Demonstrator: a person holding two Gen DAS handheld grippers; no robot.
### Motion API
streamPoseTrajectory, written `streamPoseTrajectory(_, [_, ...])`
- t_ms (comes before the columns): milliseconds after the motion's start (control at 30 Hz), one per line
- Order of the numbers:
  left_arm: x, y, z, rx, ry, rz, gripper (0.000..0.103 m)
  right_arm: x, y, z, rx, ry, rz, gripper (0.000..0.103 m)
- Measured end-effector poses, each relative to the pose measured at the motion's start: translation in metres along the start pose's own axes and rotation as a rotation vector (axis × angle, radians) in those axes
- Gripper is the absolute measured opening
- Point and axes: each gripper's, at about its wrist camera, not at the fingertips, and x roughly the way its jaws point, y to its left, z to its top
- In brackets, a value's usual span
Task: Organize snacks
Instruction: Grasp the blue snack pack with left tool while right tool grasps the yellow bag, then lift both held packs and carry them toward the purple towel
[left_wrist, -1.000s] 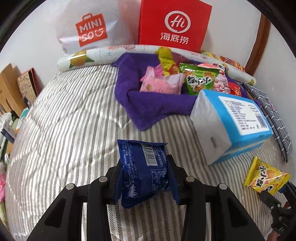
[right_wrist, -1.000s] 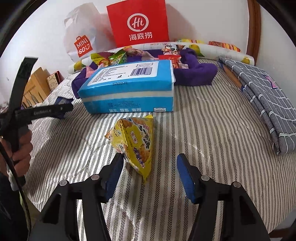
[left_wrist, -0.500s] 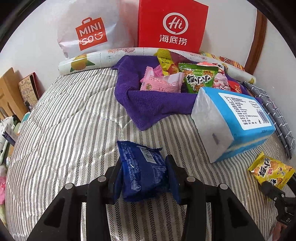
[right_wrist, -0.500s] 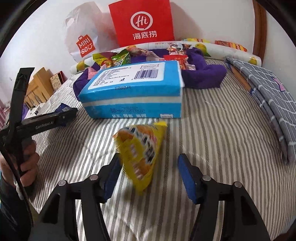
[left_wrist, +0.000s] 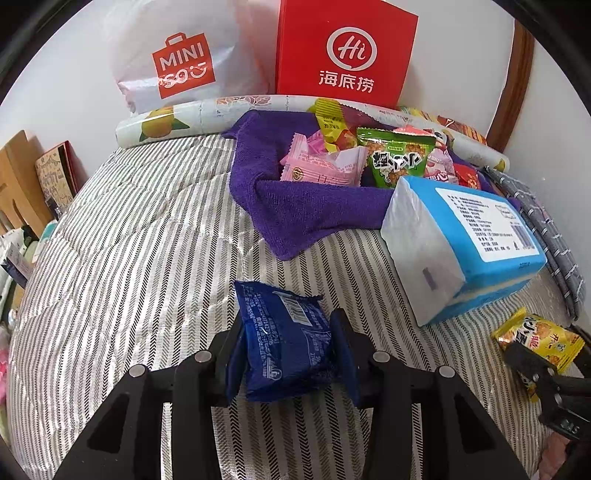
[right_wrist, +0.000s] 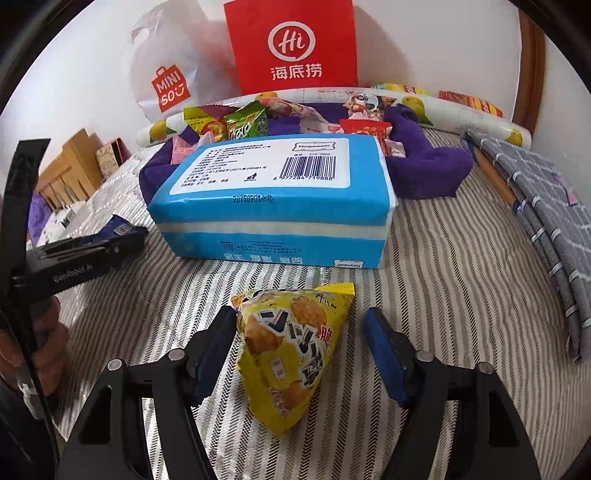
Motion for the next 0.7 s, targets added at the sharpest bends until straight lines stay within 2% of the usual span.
streamPoseTrajectory(100, [-0.0007, 0.0019, -0.0004, -0.007, -0.001, -0.008, 0.04, -0.002, -0.0007, -0.0005, -0.016, -0.013, 0.004, 0.058])
streamPoseTrajectory(267, [-0.0005, 0.0018, -0.001, -0.002, -0.001, -0.002, 0.04, -0.0049, -0.0008, 0.0039, -0.085, -0.037, -0.011, 0.057])
streamPoseTrajectory(467, [-0.0006, 0.0016, -0.0001, -0.007, -0.002, -0.008, 0.04, 0.0007, -0.0052, 0.0053, -0.068, -0.048, 0.005, 0.056])
streamPoseTrajectory(700, [-0.0009, 0.0027, -0.0002, -0.011, -0.003, -0.013, 0.04, -0.0015, -0.0049, 0.0031, -0.064, -0.067, -0.016, 0.056])
